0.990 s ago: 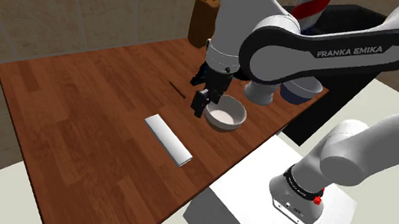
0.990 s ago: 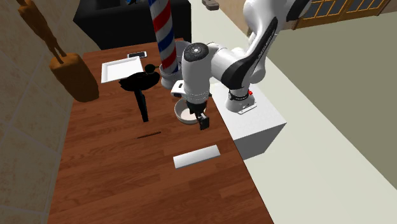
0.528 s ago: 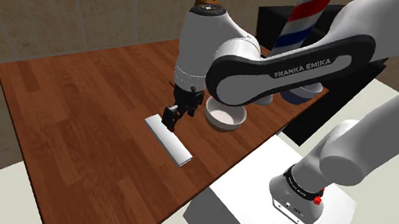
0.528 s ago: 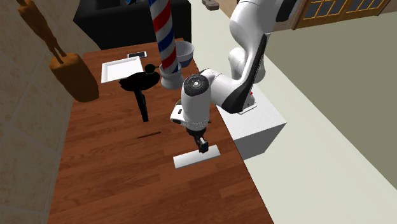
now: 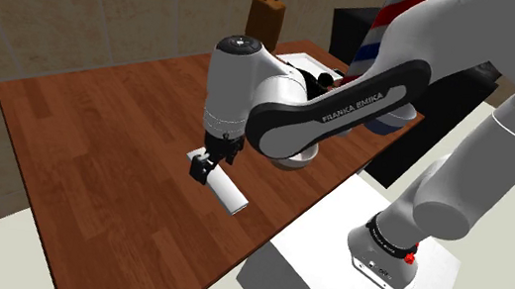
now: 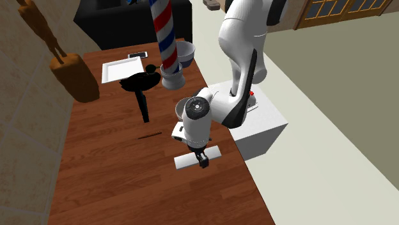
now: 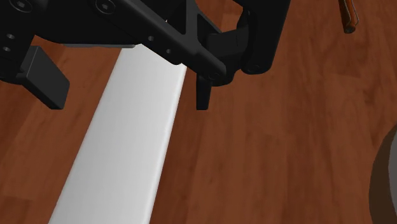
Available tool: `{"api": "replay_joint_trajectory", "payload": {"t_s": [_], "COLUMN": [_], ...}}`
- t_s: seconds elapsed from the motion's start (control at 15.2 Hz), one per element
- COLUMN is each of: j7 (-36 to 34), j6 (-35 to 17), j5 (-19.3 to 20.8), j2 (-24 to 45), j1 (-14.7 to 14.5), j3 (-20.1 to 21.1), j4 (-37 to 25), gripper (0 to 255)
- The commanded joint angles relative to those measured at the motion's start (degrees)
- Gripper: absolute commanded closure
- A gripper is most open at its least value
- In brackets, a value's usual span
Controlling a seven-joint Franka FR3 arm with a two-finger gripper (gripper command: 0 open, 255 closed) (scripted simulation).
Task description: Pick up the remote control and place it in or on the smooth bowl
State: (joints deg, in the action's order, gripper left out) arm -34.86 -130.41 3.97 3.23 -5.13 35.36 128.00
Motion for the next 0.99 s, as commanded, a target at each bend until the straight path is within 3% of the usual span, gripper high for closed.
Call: {"api": "replay_joint_trajectory", "payload": {"t_s": [0.0, 0.59, 0.66, 0.92], "j7": [-0.8, -1.4, -1.4, -1.4], "j6": [-1.5, -2.7, -2.7, -2.6], "j5": [1.1, 1.9, 1.9, 1.9], "j2": [1.3, 2.2, 2.2, 2.2], "j1": [-0.1, -0.2, -0.2, -0.2], "j3": [-0.1, -0.2, -0.2, -0.2], "j4": [0.5, 0.9, 0.9, 0.9], "gripper": [0, 0, 255, 255]}}
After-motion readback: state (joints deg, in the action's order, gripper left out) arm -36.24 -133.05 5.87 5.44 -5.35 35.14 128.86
